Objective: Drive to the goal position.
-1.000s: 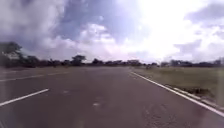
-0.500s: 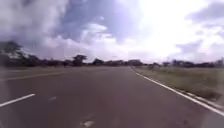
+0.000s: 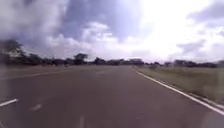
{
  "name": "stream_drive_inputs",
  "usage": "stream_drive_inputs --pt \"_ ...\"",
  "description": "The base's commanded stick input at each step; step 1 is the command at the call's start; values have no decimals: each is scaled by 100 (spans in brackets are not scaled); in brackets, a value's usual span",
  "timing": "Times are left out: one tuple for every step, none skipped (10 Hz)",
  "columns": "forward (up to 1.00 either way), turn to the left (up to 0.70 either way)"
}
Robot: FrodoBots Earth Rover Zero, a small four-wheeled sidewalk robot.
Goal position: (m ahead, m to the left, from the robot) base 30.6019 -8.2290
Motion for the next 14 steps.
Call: stream_drive_inputs --pt "100 0" --pt "100 0" --pt "100 0" --pt "100 0" --pt "100 0" --pt "100 0" --pt "100 0" --pt "100 0" --pt "100 0" --pt "100 -16" --pt "100 -36" --pt "100 -40" --pt "100 -40" --pt "100 -31"
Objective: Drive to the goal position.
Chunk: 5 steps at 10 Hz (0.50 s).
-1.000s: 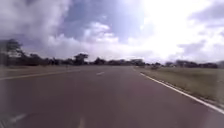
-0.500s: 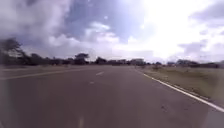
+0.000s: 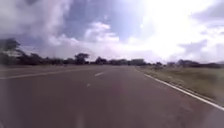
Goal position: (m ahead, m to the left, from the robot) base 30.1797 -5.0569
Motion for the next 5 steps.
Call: stream_drive_inputs --pt "100 -21" --pt "100 -11" --pt "100 0" --pt "100 0" --pt "100 0"
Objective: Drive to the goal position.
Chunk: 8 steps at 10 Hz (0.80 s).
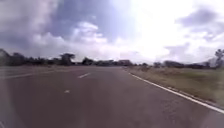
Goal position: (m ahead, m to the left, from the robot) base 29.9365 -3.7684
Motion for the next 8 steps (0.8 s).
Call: stream_drive_inputs --pt "100 0" --pt "100 0" --pt "100 0" --pt "100 0" --pt "100 0" --pt "100 0" --pt "100 0" --pt "100 0"
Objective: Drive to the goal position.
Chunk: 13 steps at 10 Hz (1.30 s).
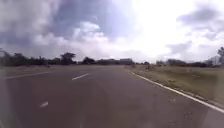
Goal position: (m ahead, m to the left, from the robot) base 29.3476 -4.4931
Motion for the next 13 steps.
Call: stream_drive_inputs --pt "100 0" --pt "100 0" --pt "100 0" --pt "100 0" --pt "100 0" --pt "100 0" --pt "100 0" --pt "100 0" --pt "100 0" --pt "100 0" --pt "100 0" --pt "100 0" --pt "100 0"
